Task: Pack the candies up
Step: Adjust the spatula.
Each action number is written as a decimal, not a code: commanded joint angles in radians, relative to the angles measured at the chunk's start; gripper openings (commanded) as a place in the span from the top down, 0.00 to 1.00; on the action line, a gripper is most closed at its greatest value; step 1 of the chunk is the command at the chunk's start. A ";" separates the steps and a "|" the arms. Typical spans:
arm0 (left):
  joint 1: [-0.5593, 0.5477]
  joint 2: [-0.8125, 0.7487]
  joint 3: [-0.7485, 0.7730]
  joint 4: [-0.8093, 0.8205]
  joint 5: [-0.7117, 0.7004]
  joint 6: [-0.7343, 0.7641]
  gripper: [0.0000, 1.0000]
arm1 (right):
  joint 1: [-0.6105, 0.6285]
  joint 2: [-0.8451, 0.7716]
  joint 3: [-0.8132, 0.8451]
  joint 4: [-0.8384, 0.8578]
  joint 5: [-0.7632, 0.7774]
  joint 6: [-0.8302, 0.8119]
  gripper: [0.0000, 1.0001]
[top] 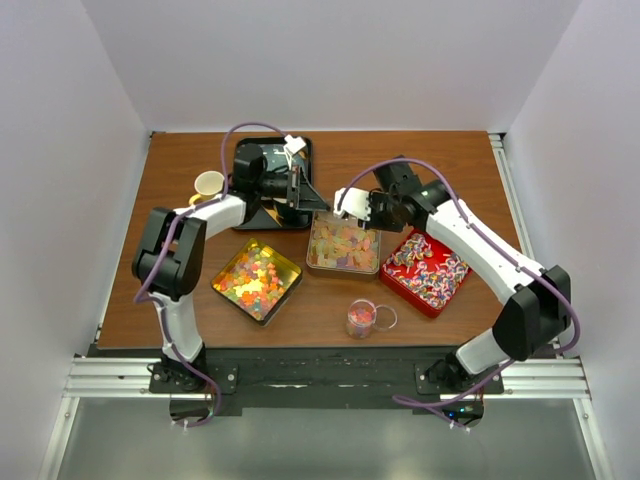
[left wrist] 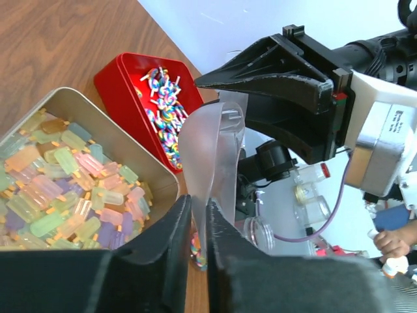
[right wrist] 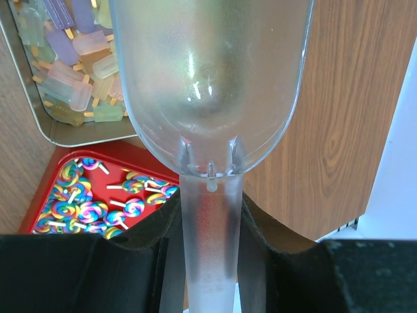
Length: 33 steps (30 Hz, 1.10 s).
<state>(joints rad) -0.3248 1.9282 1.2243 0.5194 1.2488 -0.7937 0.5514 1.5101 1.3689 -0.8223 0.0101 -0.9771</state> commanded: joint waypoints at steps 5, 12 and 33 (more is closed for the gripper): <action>0.009 0.028 0.038 0.160 0.073 -0.065 1.00 | -0.101 -0.034 0.081 -0.038 -0.267 0.098 0.65; 0.016 0.045 0.034 0.174 0.087 -0.102 1.00 | -0.212 -0.177 -0.037 0.006 -0.496 0.046 0.55; 0.016 -0.001 0.000 0.149 0.089 -0.075 1.00 | -0.173 -0.085 -0.007 0.026 -0.536 -0.011 0.91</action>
<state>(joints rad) -0.3141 1.9709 1.2251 0.6308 1.3109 -0.8722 0.3748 1.4158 1.3079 -0.7681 -0.5056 -0.9581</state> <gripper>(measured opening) 0.050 0.276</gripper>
